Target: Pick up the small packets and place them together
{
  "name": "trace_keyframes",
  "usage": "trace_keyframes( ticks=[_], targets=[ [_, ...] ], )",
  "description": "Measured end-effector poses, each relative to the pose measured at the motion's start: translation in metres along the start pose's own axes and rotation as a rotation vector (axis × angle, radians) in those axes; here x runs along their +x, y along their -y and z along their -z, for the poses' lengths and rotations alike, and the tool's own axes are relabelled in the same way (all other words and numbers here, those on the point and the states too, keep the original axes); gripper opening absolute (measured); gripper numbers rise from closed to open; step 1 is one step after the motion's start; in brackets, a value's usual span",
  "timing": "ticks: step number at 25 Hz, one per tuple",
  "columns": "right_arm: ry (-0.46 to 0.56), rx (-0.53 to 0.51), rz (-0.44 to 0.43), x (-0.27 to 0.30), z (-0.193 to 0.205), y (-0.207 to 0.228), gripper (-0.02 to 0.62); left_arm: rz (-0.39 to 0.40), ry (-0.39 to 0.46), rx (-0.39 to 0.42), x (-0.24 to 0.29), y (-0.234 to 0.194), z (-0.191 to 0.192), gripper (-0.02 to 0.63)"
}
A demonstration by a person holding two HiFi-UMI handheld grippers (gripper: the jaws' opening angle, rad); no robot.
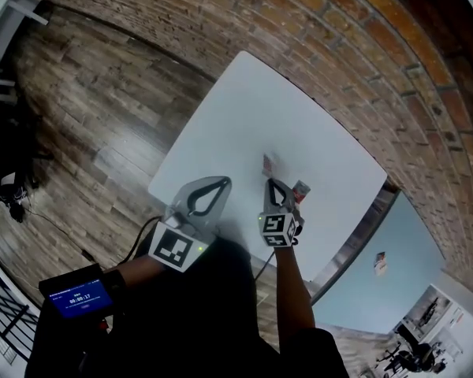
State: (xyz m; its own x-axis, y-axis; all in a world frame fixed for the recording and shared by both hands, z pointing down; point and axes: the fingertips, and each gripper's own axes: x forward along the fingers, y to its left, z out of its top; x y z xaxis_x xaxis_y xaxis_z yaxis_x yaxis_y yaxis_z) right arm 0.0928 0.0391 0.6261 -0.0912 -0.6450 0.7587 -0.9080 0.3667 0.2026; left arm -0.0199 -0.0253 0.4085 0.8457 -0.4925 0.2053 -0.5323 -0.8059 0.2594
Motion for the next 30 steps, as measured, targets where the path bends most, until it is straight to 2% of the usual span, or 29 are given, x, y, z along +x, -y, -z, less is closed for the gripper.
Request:
trace_keyframes(
  ticks=[6,8,12,16,17,19,21,23,25,28,30],
  targets=[
    [0.042,-0.128,0.016,-0.021,-0.012,0.015,0.004,0.001,0.0,0.007,0.004,0.01,0.001,0.002],
    [0.052,-0.23,0.006,-0.021,-0.013,0.014,0.004,-0.003,0.007,0.006,0.005,0.013,-0.001,0.002],
    [0.036,-0.453,-0.123,-0.004,0.001,-0.012,0.005,-0.019,0.005,0.002,0.003,0.013,-0.001,0.002],
    [-0.02,-0.505,-0.233,0.013,0.019,-0.024,0.007,-0.045,0.013,-0.002,0.0,0.01,-0.001,0.002],
    [-0.044,-0.501,-0.247,0.015,0.026,-0.022,0.023,-0.05,0.014,-0.004,0.0,0.01,-0.001,0.002],
    [-0.085,-0.469,-0.256,0.016,0.039,-0.017,0.151,-0.059,0.012,-0.008,-0.001,0.009,0.0,0.002],
    [-0.102,-0.396,-0.224,0.012,0.045,-0.01,0.177,-0.066,0.01,-0.009,-0.003,0.008,0.002,0.002],
    [-0.103,-0.236,-0.172,0.006,0.046,-0.002,0.179,-0.07,0.008,-0.015,-0.004,0.007,0.004,0.002],
    [-0.086,0.038,-0.145,0.001,0.043,0.001,0.175,-0.067,0.007,-0.014,-0.003,0.008,0.004,0.002],
    [-0.039,0.535,-0.137,0.004,0.04,0.0,0.138,-0.05,0.008,0.0,0.001,0.011,0.004,0.002],
    [-0.027,0.782,-0.123,0.013,0.041,-0.006,0.139,-0.042,0.015,-0.002,0.002,0.012,0.002,0.002]
  ],
)
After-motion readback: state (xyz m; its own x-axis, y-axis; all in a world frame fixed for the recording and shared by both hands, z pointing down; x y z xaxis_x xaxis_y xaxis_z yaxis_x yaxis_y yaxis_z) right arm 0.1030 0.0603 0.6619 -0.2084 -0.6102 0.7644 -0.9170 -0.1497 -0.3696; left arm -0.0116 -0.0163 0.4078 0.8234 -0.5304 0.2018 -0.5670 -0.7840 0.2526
